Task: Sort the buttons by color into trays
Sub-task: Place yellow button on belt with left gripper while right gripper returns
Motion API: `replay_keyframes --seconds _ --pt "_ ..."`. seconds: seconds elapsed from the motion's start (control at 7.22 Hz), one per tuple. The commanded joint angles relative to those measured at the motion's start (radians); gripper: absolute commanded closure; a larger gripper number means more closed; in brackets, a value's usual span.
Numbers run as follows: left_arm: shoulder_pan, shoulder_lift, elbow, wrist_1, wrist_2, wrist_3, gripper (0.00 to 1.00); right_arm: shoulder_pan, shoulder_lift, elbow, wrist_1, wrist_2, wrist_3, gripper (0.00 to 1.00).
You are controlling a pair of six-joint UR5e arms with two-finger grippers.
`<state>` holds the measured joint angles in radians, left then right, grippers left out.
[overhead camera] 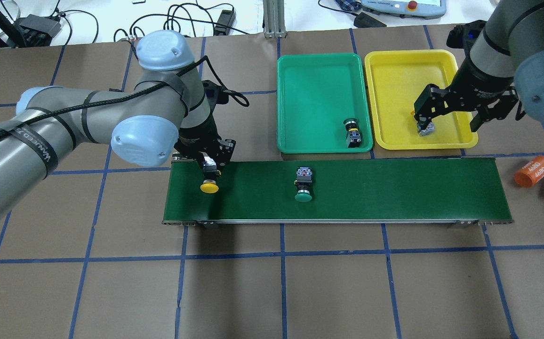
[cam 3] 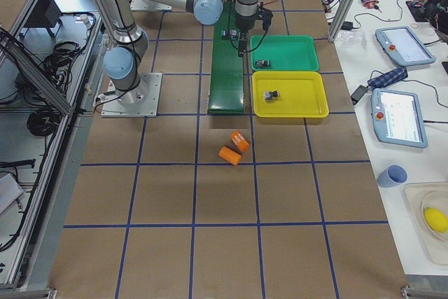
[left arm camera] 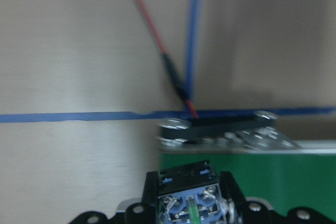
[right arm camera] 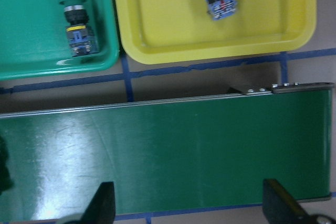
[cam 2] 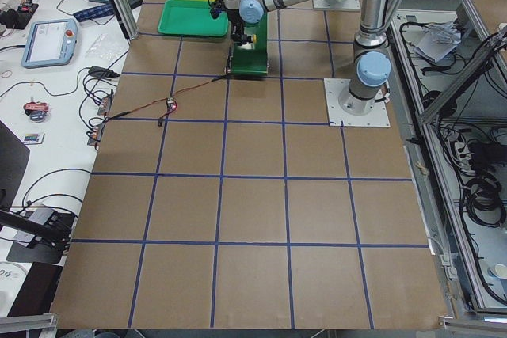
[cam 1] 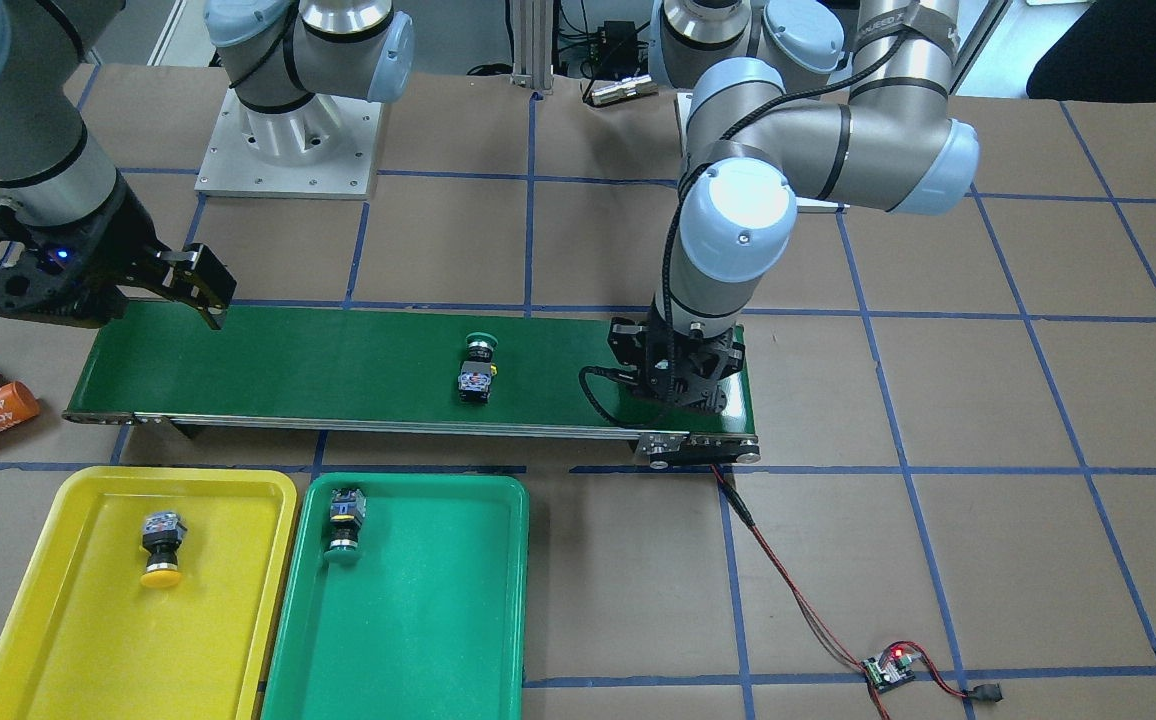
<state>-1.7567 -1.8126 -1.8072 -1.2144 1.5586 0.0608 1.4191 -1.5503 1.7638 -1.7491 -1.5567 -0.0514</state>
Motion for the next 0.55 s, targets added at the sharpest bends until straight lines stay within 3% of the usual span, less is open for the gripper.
replay_keyframes --seconds 0.0,0.14,0.28,0.42 --pt "-0.015 -0.023 -0.072 0.153 0.006 -0.021 1.00 0.031 0.012 0.042 0.000 0.041 0.002 0.00" --pt "-0.015 -0.025 -0.080 0.182 0.011 -0.048 0.91 0.032 0.019 0.048 -0.001 0.041 0.001 0.00" --pt "-0.015 -0.007 -0.089 0.174 0.000 -0.121 0.01 0.034 0.033 0.051 -0.006 0.041 -0.001 0.00" --pt "-0.004 0.002 -0.086 0.174 -0.003 -0.124 0.00 0.050 0.050 0.051 -0.033 0.043 0.001 0.00"
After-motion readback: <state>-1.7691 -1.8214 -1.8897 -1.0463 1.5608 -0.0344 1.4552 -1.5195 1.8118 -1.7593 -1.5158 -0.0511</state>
